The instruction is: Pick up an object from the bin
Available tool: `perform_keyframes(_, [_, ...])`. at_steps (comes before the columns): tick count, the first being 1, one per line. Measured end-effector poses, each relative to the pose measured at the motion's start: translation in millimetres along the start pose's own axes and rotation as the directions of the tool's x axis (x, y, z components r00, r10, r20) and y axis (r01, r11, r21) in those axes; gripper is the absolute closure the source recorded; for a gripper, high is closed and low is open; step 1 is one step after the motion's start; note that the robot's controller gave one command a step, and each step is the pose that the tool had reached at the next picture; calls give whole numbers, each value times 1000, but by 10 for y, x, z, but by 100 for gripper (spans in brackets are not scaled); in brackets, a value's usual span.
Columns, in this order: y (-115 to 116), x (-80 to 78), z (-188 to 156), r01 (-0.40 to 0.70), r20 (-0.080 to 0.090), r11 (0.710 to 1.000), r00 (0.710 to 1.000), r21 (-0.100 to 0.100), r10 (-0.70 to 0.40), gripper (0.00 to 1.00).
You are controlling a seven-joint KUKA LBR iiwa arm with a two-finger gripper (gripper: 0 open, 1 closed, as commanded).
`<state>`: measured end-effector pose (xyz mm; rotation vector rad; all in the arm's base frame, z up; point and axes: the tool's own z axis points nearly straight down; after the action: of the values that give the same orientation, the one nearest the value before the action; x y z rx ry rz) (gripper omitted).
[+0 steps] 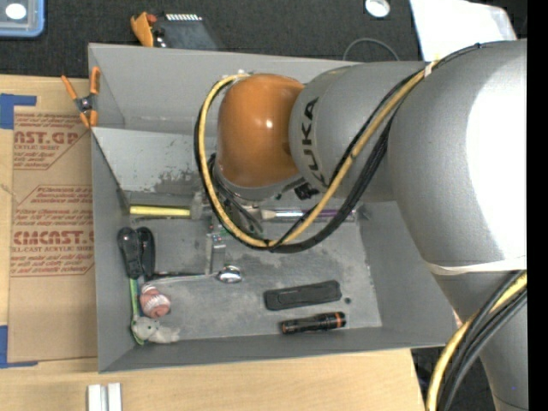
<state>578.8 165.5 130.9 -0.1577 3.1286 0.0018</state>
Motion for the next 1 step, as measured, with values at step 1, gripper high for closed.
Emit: perform_keyframes(1, [-23, 62, 477, -22, -9, 1000, 1000, -3, 22, 0])
